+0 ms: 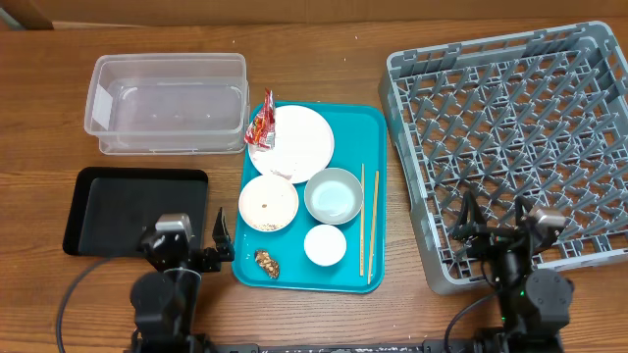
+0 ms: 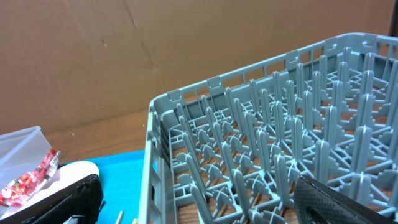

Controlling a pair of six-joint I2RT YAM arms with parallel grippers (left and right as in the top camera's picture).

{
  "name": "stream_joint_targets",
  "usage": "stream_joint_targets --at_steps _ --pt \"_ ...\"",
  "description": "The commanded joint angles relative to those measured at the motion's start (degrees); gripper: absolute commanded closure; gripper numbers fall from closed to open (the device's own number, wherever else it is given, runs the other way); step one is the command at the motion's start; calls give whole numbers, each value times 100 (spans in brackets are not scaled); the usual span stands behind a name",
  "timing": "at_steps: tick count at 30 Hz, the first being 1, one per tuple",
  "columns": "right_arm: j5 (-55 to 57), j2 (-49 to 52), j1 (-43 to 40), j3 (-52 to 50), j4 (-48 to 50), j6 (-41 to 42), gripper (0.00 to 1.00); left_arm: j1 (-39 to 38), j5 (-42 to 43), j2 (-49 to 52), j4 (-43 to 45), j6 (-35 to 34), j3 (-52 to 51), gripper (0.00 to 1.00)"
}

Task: Sort waste into correct bins and load items into the dishwasher
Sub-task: 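Move the left gripper over the pink plate toward the red wrapper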

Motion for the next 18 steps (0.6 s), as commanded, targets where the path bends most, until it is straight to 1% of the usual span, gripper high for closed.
stream_joint_targets --at_steps 1,3,5,7,10,13,16,18 --pt "42 573 -20 752 -249 35 0 -37 439 796 -98 -120 791 0" --pt "37 1047 -20 1215 -568 33 0 -37 616 1445 -219 -120 1261 0" --pt "-101 1668 -20 1860 -1117 31 0 -37 859 2295 -514 -122 1963 1" --pt "-260 2111 -20 2334 -1567 31 0 -37 1032 2809 -826 -122 2457 0" --pt "-612 2920 -20 3250 -2605 33 0 -37 1281 3783 -1797 -122 3552 0" --pt "-581 3707 -20 4151 -3637 28 0 -39 1316 4642 -2964 -122 4629 0" --pt "-334 4367 -20 4852 -4378 26 0 -37 1311 5294 -3969 -122 5480 0" --pt "-216 4699 -20 5156 -4682 24 0 -37 1215 5574 -4422 -122 5816 0"
